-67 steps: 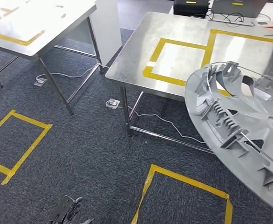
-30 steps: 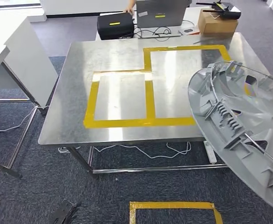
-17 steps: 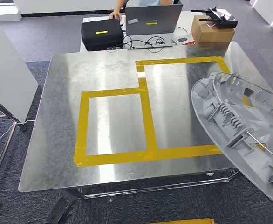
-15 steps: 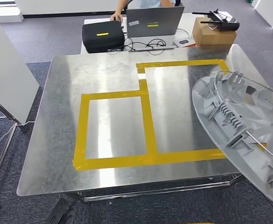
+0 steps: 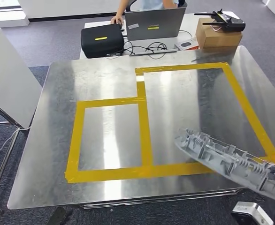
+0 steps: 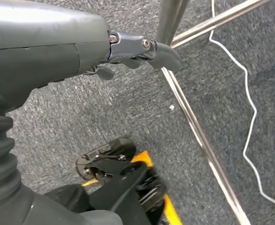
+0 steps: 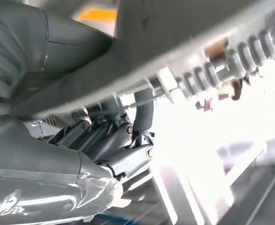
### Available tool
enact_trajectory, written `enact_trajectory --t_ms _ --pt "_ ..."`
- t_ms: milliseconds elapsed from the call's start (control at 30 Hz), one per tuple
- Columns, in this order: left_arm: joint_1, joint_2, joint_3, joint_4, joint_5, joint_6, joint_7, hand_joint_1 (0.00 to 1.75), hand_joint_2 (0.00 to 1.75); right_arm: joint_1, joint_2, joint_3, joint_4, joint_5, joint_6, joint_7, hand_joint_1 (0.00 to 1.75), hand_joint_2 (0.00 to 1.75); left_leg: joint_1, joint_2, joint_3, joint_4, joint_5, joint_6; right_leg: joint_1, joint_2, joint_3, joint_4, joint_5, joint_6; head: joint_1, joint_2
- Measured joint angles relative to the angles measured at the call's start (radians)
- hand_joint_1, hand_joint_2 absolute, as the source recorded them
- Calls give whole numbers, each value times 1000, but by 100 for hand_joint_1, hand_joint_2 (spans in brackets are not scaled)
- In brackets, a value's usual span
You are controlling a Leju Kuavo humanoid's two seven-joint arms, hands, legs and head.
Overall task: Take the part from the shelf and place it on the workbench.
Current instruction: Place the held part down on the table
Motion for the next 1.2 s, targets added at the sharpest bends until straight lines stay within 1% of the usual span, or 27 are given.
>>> enact_trajectory --t_ms 33,67,100,133,167,200,233,267,300,333,367,400,433,467,500,533,567,600,700,733,833,900,967,1100,1200 --pt "-1 1 6 -4 -3 -1 0 0 175 9 -7 -2 0 -2 20 8 175 175 -4 26 27 -67 26 6 3 -5 4 2 -2 3 -1 0" --pt "-4 2 12 -7 -6 -2 0 0 175 19 -13 -4 0 -4 40 16 175 175 -8 49 47 -116 38 10 6 -12 6 2 -5 7 -2 0" --pt "-8 3 17 -10 -9 -2 0 0 175 29 -19 -7 0 -5 59 25 175 175 -11 64 56 -144 42 13 9 -21 9 2 -8 13 -4 0" --pt "-11 3 21 -11 -11 -3 0 0 175 38 -25 -9 0 -6 75 33 175 175 -12 62 56 -155 39 14 11 -32 13 0 -10 20 -5 0" --pt "-12 4 25 -12 -12 -3 0 0 175 45 -31 -11 0 -6 84 37 175 175 -11 50 57 -155 44 16 12 -43 18 -2 -12 26 -6 0" --pt "-12 4 29 -13 -13 -3 1 0 175 49 -36 -14 0 -6 89 40 175 175 -8 38 60 -158 54 21 11 -37 21 2 -18 33 -5 0" --pt "-13 4 33 -14 -13 -3 1 0 175 53 -40 -16 0 -6 91 41 175 175 -5 26 64 -161 60 25 10 -16 18 19 -32 39 -2 0" --pt "-14 3 35 -15 -14 -3 1 0 175 57 -43 -19 0 -6 93 43 175 175 -2 14 67 -164 65 30 9 12 3 60 -58 44 1 0" --pt "-17 3 37 -16 -14 -3 1 0 175 62 -45 -22 0 -6 94 44 175 175 0 2 68 -164 67 33 8 42 -23 120 -92 46 4 0" --pt "-19 3 38 -17 -14 -3 1 0 175 65 -47 -24 0 -6 94 45 175 175 0 -10 67 -164 67 36 9 59 -55 189 -127 47 7 0" --pt "-20 3 39 -18 -14 -3 1 0 175 67 -48 -26 1 -6 95 47 175 175 -1 -23 67 -164 67 37 10 65 -84 249 -151 47 8 0" --pt "-19 3 41 -18 -14 -4 1 0 175 69 -49 -27 1 -7 95 48 175 175 -2 -36 67 -163 67 38 11 67 -99 278 -156 46 8 0" --pt "-19 3 42 -18 -15 -4 1 0 175 71 -50 -27 1 -9 98 51 175 175 -2 -48 69 -163 67 38 11 68 -95 267 -140 45 8 0" --pt "-19 3 43 -18 -17 -6 1 0 175 74 -50 -29 1 -12 103 55 175 175 -2 -59 72 -163 66 38 11 70 -71 216 -106 42 9 0" --pt "-20 3 43 -18 -21 -8 1 0 175 76 -51 -33 1 -13 111 61 175 175 -2 -71 74 -162 64 37 11 74 -34 139 -69 40 9 0" --pt "-20 2 43 -18 -25 -10 1 0 175 78 -51 -39 2 -12 119 67 175 175 -3 -79 77 -160 62 34 10 79 -1 70 -43 38 9 0" --pt "-20 3 43 -18 -30 -12 1 0 175 82 -51 -48 4 -9 129 72 175 175 -4 -85 77 -158 59 30 10 83 23 19 -27 35 9 0" --pt "-21 5 43 -18 -34 -14 1 0 175 86 -51 -57 6 -5 140 75 175 175 -6 -90 76 -156 57 31 10 87 35 -7 -22 34 8 0" --pt "-29 9 43 -16 -49 -18 1 0 175 103 -51 -89 13 -4 216 91 175 175 -8 -91 74 -155 59 46 10 89 39 -11 -18 33 7 0" --pt "-34 10 43 -14 -54 -19 0 0 175 110 -51 -103 16 -10 258 101 175 175 -8 -90 75 -157 60 47 11 90 39 -11 -18 31 7 0" --pt "-57 13 42 2 -66 -21 -9 0 175 137 -51 -156 20 -66 406 149 175 175 -8 -88 80 -165 60 41 12 91 39 -11 -22 25 7 0" --pt "-71 16 41 22 -68 -21 -22 0 175 150 -49 -209 21 -123 487 173 175 175 -8 -87 81 -170 60 30 12 91 39 -11 -23 22 6 0" --pt "-83 18 40 43 -69 -22 -36 0 175 154 -41 -280 20 -155 537 166 175 175 -7 -87 82 -172 60 20 12 92 39 -11 -23 20 4 0" --pt "-98 18 39 79 -67 -35 -65 0 175 153 1 -432 6 -159 657 112 175 175 -7 -87 82 -172 59 17 12 91 39 -11 -24 19 3 0" --pt "-105 18 38 96 -66 -37 -74 0 175 150 31 -509 -7 -159 703 94 175 175 -7 -86 82 -172 58 16 12 92 39 -11 -24 19 3 0"
